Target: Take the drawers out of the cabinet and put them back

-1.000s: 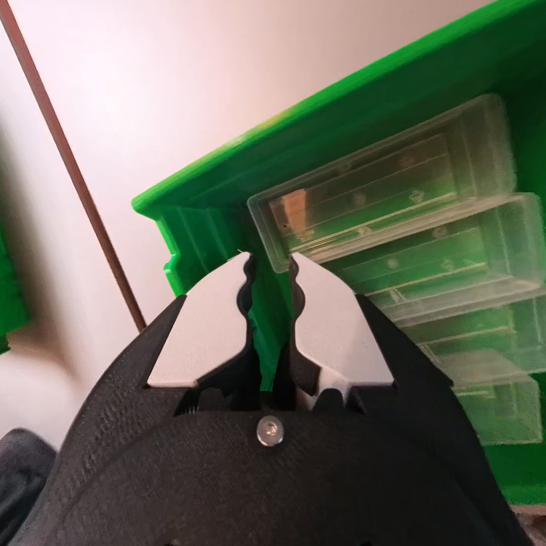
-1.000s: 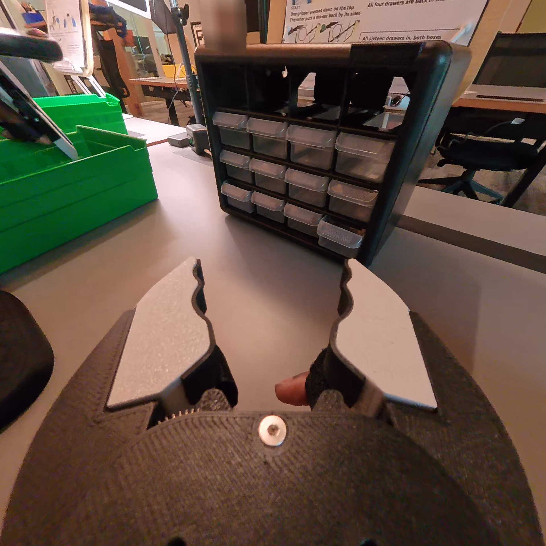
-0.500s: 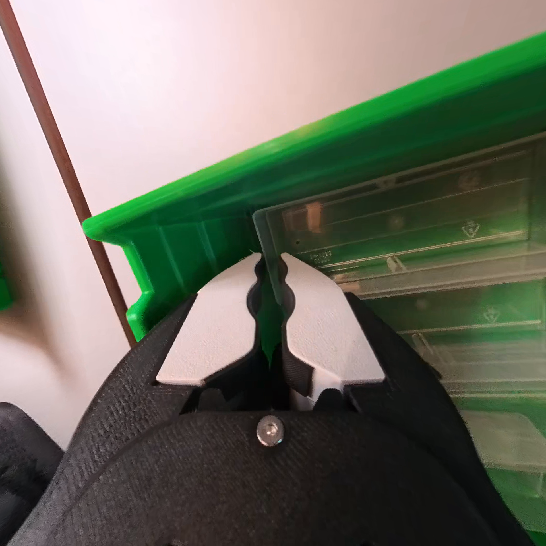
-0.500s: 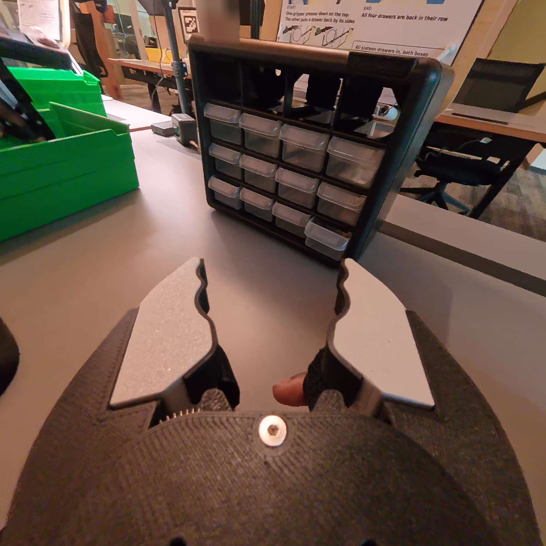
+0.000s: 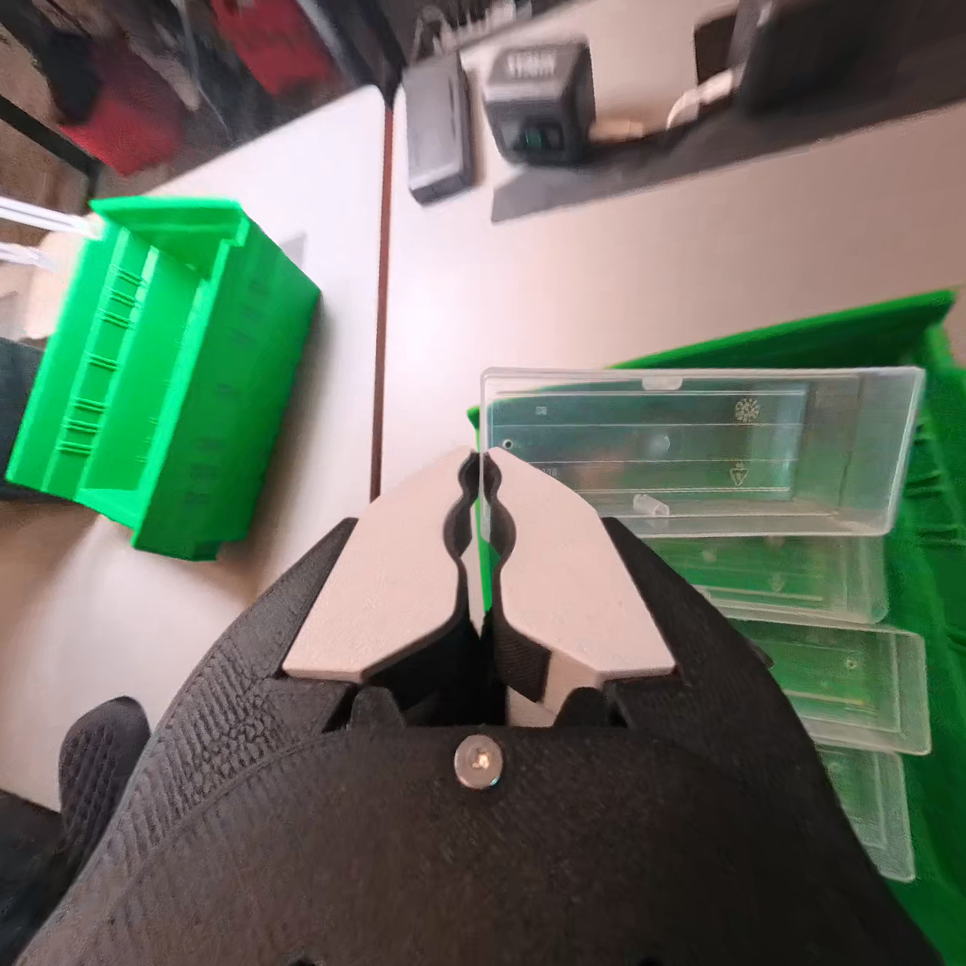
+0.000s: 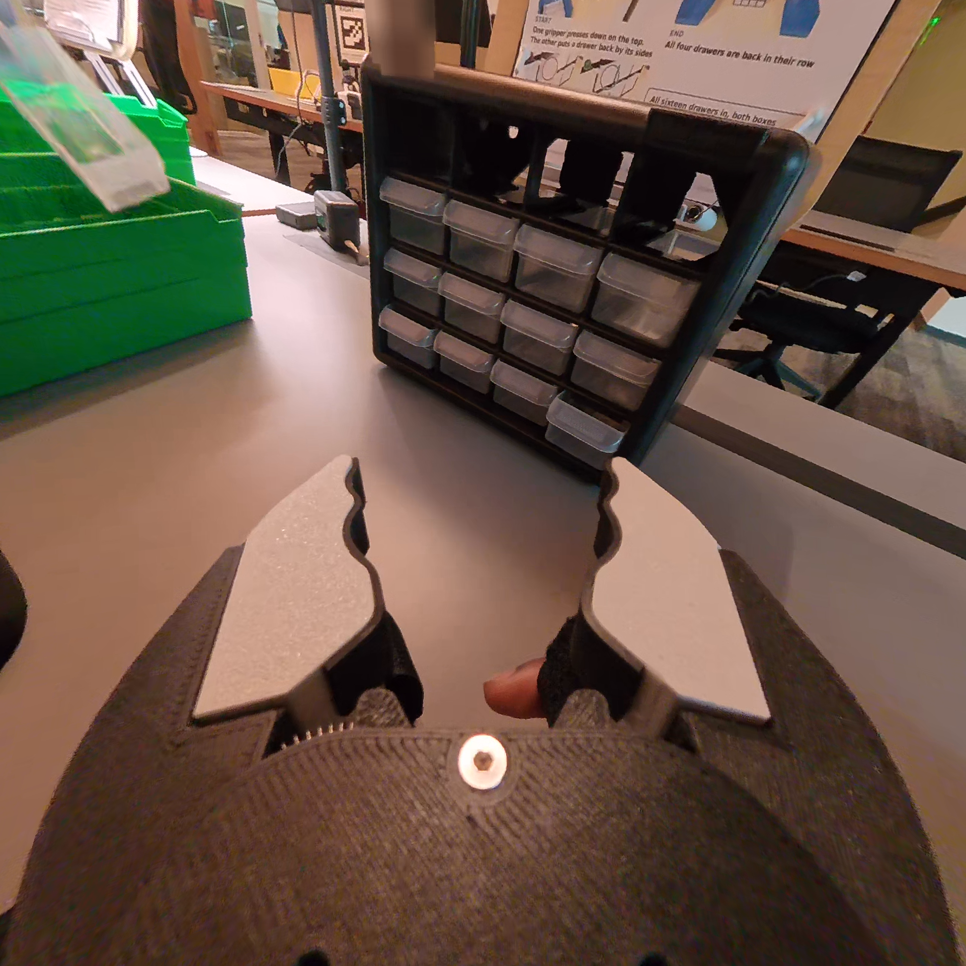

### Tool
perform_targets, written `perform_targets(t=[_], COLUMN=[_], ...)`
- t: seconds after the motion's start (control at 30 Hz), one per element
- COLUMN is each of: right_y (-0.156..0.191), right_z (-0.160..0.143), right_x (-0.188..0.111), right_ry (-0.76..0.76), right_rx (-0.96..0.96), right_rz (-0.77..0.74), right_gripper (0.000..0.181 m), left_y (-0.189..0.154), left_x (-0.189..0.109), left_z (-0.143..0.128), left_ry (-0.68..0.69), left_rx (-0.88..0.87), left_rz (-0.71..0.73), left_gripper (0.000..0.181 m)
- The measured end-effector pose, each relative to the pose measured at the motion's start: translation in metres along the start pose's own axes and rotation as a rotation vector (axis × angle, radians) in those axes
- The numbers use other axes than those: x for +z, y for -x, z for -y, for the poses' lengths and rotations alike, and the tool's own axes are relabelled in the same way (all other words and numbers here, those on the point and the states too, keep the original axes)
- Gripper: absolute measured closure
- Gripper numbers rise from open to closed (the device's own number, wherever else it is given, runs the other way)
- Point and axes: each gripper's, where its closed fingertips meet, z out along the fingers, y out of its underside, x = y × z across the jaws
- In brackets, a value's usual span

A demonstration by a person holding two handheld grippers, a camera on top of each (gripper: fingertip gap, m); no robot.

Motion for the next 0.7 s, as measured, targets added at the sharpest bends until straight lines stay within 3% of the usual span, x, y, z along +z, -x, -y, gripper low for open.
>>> perform_targets(t=[0.13,0.33,0.53,0.63,0.7], right_y=[0.005,0.028,0.065,0.084,0.093], right_z=[0.004,0.023,0.04,0.05,0.058], right_x=[-0.001,-0.006,-0.014,-0.019,-0.027], right_ry=[-0.02,-0.124,-0.243,-0.322,-0.388], right_rx=[-0.008,-0.063,-0.165,-0.304,-0.375], right_rz=[0.022,0.107,0.184,0.166,0.155], right_gripper=[0.094,0.09,0.09,0.091,0.094], left_y=[-0.007,-0.111,-0.237,-0.304,-0.336], left_x=[-0.05,-0.117,-0.134,-0.143,-0.144], left_z=[0.026,0.058,0.062,0.055,0.051], left_ry=[-0.214,-0.516,-0.507,-0.459,-0.423], left_rx=[-0.067,-0.024,0.144,0.269,0.342], left_rz=[-0.055,-0.404,-0.648,-0.794,-0.819], left_gripper=[0.18,0.18,0.18,0.18,0.18])
